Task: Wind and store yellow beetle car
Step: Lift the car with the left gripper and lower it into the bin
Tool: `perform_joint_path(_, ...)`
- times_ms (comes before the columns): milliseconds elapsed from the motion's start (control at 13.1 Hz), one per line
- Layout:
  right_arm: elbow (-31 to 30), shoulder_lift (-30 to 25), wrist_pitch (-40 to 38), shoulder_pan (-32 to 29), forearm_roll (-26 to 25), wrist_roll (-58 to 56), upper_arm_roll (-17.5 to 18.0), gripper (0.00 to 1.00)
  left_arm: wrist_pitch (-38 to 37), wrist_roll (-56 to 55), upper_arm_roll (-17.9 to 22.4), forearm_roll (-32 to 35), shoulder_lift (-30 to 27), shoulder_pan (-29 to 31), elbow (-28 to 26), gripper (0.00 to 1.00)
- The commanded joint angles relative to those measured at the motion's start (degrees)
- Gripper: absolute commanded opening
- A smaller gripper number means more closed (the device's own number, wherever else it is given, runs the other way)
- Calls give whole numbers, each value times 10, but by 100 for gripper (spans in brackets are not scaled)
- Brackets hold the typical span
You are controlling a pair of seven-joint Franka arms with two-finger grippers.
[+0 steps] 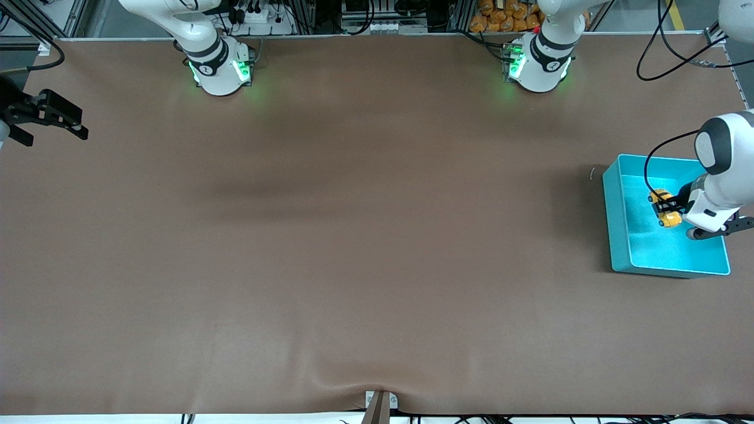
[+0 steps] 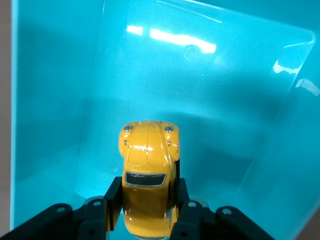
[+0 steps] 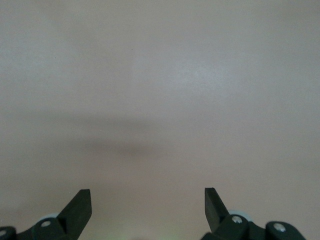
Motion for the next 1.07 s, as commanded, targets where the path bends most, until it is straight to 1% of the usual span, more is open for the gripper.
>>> perform_joint_path(0, 1, -1, -5, -7, -4, 8, 7, 100, 18, 19, -8, 18, 17, 11, 6, 0)
perform_joint_path(304, 2, -1, -4, -9, -4, 4, 7, 100, 49, 20, -8, 23, 53, 13, 8, 0)
perform_joint_path(457, 1, -1, -5, -9, -4, 3, 7, 100, 61, 20, -8, 52, 64, 26, 9, 0)
perform_joint_path(609, 2, -1, -5, -9, -4, 3, 7, 100, 72, 19, -8, 60, 67, 34, 9, 0)
perform_joint_path(685, 1, -1, -5, -8, -5, 2, 7, 100, 73, 19, -8, 60, 68, 34, 10, 6)
perform_joint_path(761, 1, 0, -5, -8, -5, 2, 7, 100, 73, 19, -9, 59, 68, 34, 10, 19)
perform_joint_path(837, 2, 1, -4, -7, -5, 2, 7, 100, 76, 15, -9, 54, 69, 34, 10, 39)
perform_joint_path(913, 2, 1, -5, -6, -5, 3, 7, 100, 76, 12, -10, 53, 69, 34, 11, 46)
perform_joint_path(990, 2, 1, -5, -6, -5, 3, 8, 100, 76, 11, -9, 52, 68, 34, 11, 49)
